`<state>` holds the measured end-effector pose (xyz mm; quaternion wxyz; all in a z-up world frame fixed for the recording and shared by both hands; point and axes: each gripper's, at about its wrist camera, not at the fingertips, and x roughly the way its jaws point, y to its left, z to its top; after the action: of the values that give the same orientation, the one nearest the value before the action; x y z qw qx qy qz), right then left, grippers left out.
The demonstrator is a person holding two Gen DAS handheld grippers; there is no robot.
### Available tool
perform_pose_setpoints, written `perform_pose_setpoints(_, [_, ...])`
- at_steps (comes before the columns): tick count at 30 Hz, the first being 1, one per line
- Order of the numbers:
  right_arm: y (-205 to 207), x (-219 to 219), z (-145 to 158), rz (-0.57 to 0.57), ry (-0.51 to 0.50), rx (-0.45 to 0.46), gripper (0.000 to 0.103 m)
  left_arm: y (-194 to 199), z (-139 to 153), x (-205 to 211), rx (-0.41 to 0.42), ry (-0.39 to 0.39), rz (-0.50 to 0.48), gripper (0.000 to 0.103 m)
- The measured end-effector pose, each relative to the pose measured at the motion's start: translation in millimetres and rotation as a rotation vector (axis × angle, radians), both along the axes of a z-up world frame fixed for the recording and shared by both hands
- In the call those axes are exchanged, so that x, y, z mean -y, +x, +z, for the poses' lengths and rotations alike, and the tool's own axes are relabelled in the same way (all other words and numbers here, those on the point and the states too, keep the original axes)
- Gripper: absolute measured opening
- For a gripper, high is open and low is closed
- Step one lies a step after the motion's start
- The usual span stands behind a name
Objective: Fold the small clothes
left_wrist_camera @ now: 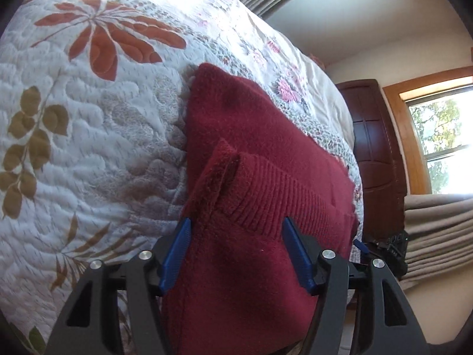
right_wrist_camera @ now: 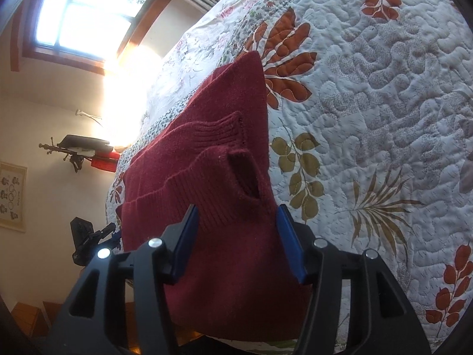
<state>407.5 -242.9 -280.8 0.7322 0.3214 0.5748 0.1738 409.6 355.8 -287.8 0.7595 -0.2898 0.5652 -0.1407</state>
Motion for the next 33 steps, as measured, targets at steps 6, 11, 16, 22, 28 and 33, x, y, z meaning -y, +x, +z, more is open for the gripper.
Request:
perform_pose_setpoints(6, [9.0, -0.9, -6.1, 0.006, -0.005, -0.003, 0.058, 16.0, -5.2, -0.3, -0.028, 0.106, -0.033, 0.069])
perform_pose_setpoints(11, [11.9, 0.2, -9.8, 0.005, 0.005, -0.011, 0.058, 10.1, -5.0, 2.2, -0.015, 0.082, -0.076, 0.068])
perform_pose_setpoints(16, [13.0, -3.8, -8.0, 0.018, 0.011, -0.005, 0.061, 17.5, -4.8, 8.5, -0.032, 0.080, -0.084, 0.039])
perform_pose_setpoints(22, [15.6, -7.6, -7.4, 0.055, -0.030, 0.007, 0.062, 16.4, 3.9, 3.7, 0.006, 0.108, -0.081, 0.022])
perform_pose_setpoints(28, [22.1, -25.8, -2.4, 0.127, -0.108, 0.039, 0.062, 15.8, 12.3, 18.9, 0.052, 0.145, -0.121, 0.011])
perform_pose_setpoints(33, [23.7, -34.7, 2.3, 0.159, -0.152, 0.059, 0.041, 14.5, 13.2, 21.4, 0.068, 0.165, -0.143, 0.014])
